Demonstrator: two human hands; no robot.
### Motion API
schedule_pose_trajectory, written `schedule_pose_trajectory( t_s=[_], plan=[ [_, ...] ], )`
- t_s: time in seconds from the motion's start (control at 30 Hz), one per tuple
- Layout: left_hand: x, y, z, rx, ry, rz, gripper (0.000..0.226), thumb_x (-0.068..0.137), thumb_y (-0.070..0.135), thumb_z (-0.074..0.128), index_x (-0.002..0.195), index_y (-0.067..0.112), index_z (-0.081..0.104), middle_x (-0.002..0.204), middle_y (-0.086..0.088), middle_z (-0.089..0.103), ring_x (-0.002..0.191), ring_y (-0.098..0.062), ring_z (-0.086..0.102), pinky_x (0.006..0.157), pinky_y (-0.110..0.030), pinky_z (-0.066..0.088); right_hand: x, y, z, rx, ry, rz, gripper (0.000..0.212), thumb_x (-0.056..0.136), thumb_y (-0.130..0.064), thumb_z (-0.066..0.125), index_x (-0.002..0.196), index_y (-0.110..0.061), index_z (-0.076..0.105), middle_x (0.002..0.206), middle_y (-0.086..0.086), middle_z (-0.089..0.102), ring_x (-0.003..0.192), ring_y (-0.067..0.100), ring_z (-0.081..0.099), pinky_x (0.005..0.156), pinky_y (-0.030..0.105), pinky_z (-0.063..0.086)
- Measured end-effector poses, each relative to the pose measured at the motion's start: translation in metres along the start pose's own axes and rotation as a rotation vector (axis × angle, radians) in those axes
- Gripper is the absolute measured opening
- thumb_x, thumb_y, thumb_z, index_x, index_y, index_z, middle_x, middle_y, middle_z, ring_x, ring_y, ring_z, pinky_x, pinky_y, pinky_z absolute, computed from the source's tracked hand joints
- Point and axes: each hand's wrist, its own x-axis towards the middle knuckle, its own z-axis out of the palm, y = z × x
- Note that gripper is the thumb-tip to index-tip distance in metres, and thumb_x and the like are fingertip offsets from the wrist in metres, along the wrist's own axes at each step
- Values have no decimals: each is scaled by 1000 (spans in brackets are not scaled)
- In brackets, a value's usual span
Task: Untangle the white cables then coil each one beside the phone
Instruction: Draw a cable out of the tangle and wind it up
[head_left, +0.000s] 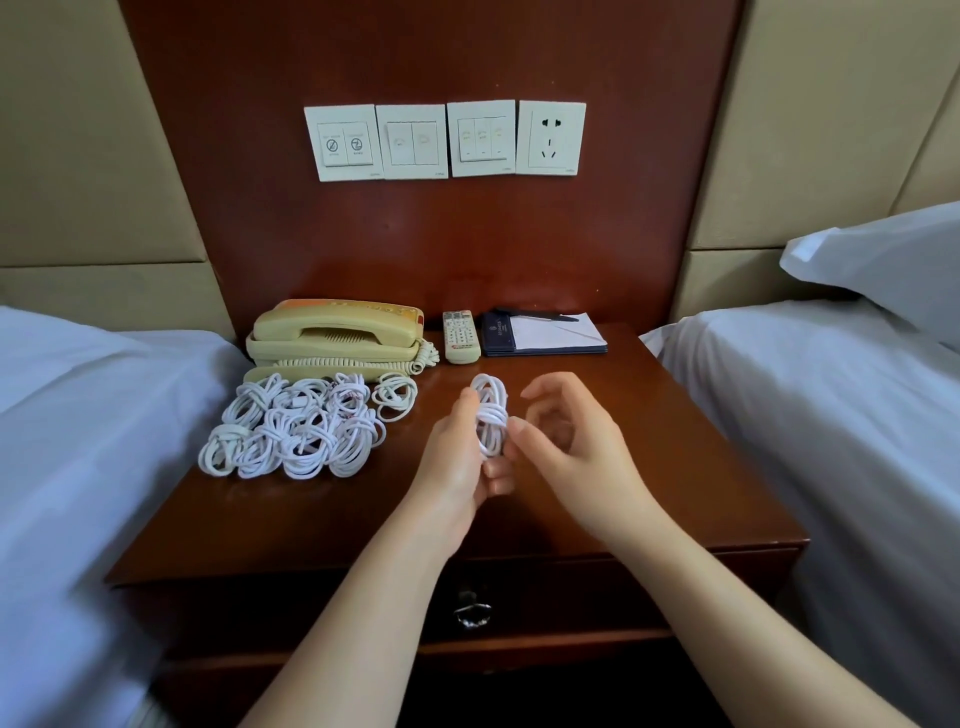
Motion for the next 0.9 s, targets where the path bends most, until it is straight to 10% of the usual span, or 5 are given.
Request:
schedule_pose_trajectory(
  t_s=[0.33,0.47,0.9],
  plan=[
    [-2,-1,-17,496,89,101,44,100,47,24,101,10,47,50,0,44,30,-6,34,36,-14,24,0,6,28,-51,4,23,7,90,-15,62,96,-18,63,83,-13,66,79,0,62,67,11,48],
    [-4,4,-38,662,186,123,39,97,46,30,108,10,40,97,-21,60,81,-34,64,69,-41,54,6,7,46,-48,1,7,2,89,-17,64,89,-16,63,78,-9,65,75,1,61,66,12,47],
    [-2,12,-99,1671,362,401,47,99,44,30,142,25,34,152,3,18,139,-19,14,111,-38,14,31,21,98,-262,-32,36,7,88,-23,63,88,-19,57,77,-11,61,74,10,60,73,30,50]
  ],
)
